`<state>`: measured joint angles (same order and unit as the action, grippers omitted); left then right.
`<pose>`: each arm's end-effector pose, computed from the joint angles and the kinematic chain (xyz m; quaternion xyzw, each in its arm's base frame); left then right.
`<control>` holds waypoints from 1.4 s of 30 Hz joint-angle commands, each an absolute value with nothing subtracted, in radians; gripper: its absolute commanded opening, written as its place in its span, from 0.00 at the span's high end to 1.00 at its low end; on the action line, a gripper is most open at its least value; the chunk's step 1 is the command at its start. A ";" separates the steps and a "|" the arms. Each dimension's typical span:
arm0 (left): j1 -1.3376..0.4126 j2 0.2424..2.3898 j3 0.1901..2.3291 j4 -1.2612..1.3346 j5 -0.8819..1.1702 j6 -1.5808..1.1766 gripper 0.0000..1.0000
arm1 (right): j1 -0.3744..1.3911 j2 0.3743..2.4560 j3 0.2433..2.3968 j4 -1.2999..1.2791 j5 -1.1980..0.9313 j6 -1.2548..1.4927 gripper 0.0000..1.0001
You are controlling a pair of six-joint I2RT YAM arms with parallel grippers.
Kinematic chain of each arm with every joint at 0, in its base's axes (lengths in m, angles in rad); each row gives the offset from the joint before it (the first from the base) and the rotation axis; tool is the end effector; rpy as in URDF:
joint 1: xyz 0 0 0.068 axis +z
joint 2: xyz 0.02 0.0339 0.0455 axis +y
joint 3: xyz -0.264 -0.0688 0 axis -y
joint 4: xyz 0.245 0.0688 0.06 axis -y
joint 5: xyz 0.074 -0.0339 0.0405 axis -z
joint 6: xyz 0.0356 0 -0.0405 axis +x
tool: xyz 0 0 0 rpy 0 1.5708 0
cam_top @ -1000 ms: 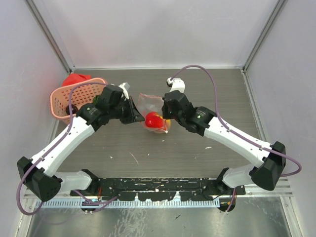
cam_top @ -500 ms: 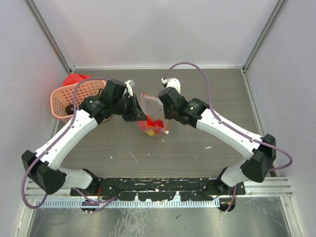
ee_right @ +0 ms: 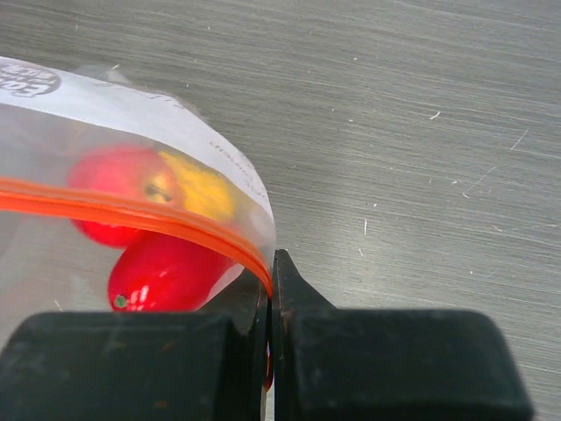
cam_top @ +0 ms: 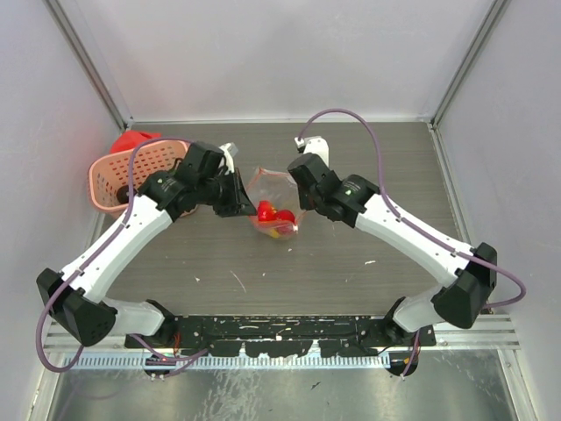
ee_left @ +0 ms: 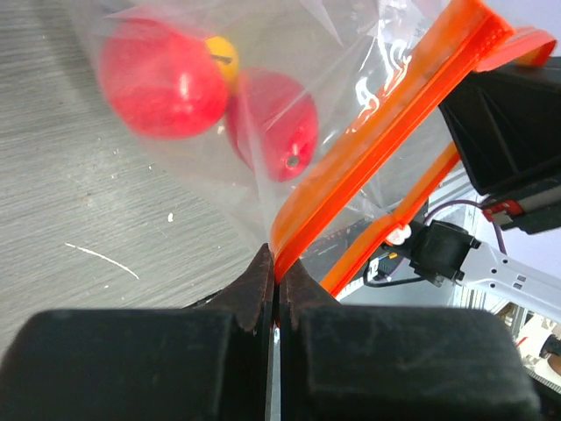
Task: Place the food in the zip-top bag and seal the zipper
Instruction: Adjust the zipper food storage bag at the center of the board.
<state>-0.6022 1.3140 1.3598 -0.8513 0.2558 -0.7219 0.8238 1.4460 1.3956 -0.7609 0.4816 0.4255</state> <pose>0.2175 -0.1604 0.3618 -0.0075 0.9213 -0.3210 0.2193 0.2210 0.2144 0.3465 -0.0918 0.9016 0.0309 0.4215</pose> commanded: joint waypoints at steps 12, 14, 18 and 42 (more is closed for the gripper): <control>-0.607 1.312 1.383 -0.767 0.189 -0.642 1.00 | 0.821 1.295 1.362 -0.708 0.651 0.444 1.00; -0.607 1.311 1.372 -0.750 0.194 -0.640 0.97 | 0.821 1.284 1.352 -0.692 0.652 0.444 1.00; -0.607 1.314 1.372 -0.728 0.218 -0.640 0.85 | 0.821 1.282 1.349 -0.671 0.630 0.437 1.00; -0.380 1.302 1.536 -0.965 0.069 -0.492 0.29 | 0.822 1.272 1.289 -0.586 0.596 0.405 1.00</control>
